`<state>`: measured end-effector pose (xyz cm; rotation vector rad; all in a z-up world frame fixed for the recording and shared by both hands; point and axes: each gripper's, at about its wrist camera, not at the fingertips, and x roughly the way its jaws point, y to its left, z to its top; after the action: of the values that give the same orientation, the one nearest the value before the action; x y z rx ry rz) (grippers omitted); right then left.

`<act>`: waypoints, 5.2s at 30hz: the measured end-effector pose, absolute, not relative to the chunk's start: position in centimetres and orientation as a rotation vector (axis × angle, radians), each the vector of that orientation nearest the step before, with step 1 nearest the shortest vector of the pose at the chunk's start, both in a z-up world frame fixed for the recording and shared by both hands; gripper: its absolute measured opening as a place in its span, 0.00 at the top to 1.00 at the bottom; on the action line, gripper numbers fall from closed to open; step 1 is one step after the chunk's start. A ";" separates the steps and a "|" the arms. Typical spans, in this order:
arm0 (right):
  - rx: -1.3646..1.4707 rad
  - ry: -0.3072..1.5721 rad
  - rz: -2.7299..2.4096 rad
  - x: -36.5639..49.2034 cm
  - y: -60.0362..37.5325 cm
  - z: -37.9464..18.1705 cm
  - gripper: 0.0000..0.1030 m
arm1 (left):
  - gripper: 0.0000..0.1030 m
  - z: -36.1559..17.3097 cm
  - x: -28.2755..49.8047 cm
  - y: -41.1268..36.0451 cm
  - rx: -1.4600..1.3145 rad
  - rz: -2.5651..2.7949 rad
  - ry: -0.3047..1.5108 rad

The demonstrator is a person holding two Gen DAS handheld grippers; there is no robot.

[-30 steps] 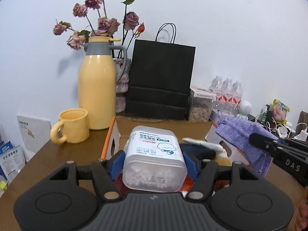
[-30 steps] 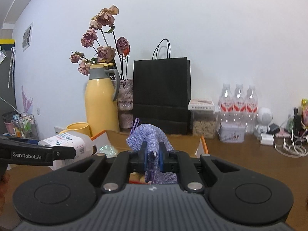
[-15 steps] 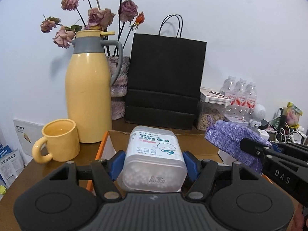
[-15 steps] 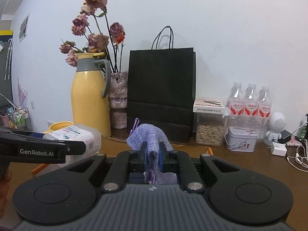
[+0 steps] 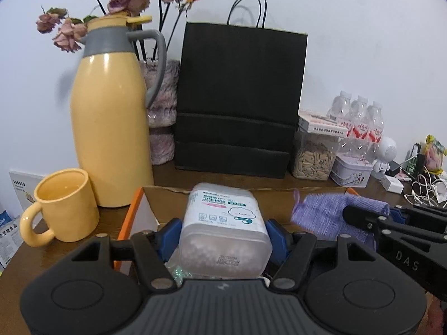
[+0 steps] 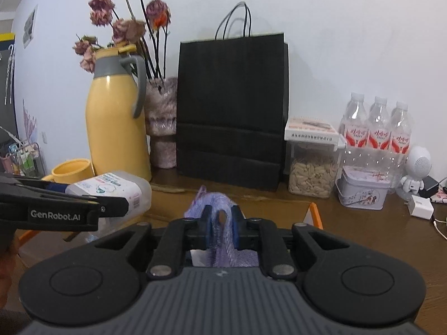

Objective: Organize objects
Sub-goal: 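Lower the purple cloth and tub into the box and open both tools, then grasp the red-green packaged item with the left tool while the right tool reaches the black cable, then grasp the black braided cable with the right tool and lift it, then carry the cable with the right tool while the left tool drops the red-green item into the box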

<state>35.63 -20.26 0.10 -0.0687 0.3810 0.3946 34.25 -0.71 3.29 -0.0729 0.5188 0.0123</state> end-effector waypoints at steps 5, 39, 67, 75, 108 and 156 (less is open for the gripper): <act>-0.114 0.408 0.350 36.0 -20.1 -0.6 0.10 | 0.05 3.0 34.6 -0.1 -0.076 0.063 0.525; -0.106 0.377 0.373 29.5 -20.7 1.8 0.00 | 0.02 5.7 27.0 -1.7 -0.038 0.021 0.430; -0.150 0.542 0.371 16.5 -22.6 -3.0 0.00 | 0.02 1.8 13.4 -2.7 -0.030 -0.020 0.598; -0.177 0.602 0.366 14.8 -23.2 -5.2 0.00 | 0.02 -0.9 12.6 -3.2 -0.040 -0.041 0.686; -0.162 0.686 0.465 19.0 -19.9 -7.2 0.00 | 0.68 -2.4 12.0 -0.3 -0.134 -0.054 0.688; -0.107 0.444 0.435 20.9 -20.4 1.4 0.11 | 0.68 4.6 17.8 -0.3 -0.135 -0.062 0.523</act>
<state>20.91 -20.37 1.39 -0.1072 0.4444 0.4346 17.79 -0.29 4.60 -0.1349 0.5231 -0.0617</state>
